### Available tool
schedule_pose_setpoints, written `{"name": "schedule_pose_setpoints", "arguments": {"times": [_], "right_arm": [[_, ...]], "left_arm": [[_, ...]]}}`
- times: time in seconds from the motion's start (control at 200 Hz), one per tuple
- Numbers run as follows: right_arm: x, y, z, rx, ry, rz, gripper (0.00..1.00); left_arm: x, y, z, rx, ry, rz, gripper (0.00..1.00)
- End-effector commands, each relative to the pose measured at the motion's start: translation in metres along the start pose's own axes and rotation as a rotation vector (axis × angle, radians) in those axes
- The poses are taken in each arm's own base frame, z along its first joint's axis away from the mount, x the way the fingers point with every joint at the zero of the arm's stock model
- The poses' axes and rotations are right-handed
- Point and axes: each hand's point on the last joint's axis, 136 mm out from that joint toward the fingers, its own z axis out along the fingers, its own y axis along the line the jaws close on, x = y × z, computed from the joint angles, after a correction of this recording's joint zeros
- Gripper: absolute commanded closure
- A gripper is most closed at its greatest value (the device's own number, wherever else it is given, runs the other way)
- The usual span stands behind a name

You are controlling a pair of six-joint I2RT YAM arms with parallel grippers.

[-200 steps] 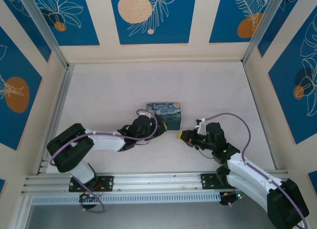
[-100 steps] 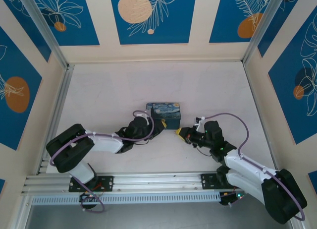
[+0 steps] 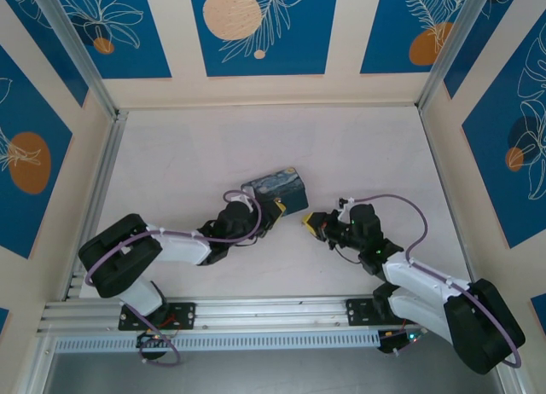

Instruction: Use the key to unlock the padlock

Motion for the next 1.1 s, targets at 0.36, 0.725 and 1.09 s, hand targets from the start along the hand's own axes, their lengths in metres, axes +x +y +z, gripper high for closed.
{"name": "schedule_pose_setpoints", "arguments": {"times": [0.36, 0.725, 1.09], "right_arm": [[-0.003, 0.028, 0.014, -0.049, -0.003, -0.033, 1.00], [-0.001, 0.026, 0.024, -0.032, 0.011, -0.040, 1.00], [-0.002, 0.022, 0.028, -0.015, 0.009, -0.041, 1.00]], "left_arm": [[-0.010, -0.035, -0.006, 0.124, -0.028, -0.045, 1.00], [-0.009, -0.034, -0.007, 0.122, -0.025, -0.047, 1.00], [-0.009, -0.034, -0.008, 0.121, -0.026, -0.047, 1.00]]}}
